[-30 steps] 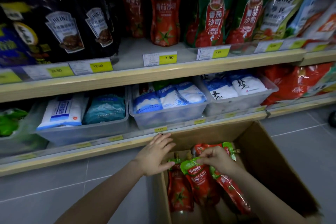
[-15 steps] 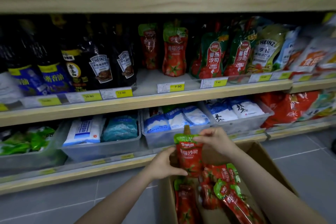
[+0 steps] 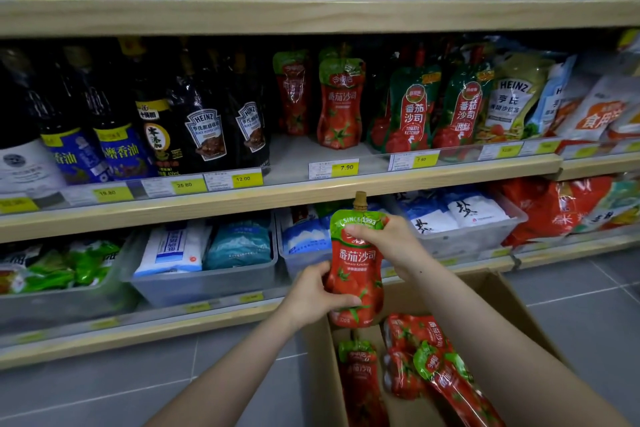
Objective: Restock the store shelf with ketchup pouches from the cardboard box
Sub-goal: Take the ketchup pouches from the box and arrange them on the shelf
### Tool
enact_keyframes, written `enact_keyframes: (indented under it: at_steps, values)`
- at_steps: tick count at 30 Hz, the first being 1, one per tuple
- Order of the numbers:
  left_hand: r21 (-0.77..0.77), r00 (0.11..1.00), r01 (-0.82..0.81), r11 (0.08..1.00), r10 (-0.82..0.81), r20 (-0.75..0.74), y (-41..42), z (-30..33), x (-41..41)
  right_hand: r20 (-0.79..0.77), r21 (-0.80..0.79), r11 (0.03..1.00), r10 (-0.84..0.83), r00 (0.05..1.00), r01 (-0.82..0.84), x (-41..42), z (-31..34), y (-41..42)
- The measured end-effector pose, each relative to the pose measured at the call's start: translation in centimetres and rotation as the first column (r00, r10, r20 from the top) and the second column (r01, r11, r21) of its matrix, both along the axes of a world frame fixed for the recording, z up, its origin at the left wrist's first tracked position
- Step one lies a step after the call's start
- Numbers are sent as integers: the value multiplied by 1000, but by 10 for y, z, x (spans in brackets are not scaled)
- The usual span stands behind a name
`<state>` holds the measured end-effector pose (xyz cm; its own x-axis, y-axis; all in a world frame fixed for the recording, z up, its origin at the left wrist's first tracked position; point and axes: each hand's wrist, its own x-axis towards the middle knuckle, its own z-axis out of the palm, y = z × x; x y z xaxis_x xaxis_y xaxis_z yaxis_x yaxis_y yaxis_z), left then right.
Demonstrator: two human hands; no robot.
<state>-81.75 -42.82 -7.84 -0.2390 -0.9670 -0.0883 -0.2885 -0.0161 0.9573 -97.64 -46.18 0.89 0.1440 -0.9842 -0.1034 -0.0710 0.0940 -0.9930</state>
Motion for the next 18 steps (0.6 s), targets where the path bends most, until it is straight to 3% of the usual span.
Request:
enact_keyframes:
  at_steps: [5,9,13,18]
  values:
    - [47,999,48,998,-47,-21,3,5,1,-11,136,990,52,999,-50,3,10,-8]
    - [65,992,8,998,0,-129,1,8,9,27,80,991,101,994,-103,-2,8,-4]
    - [70,977,-65,995,78,-199,-3,14,26,-80,116,978,184,980,-175,-17,-27,20]
    - [86,976,-90,992,105,-189,-7,25,28,-4,82,991,108,994,-107,-14,-52,35]
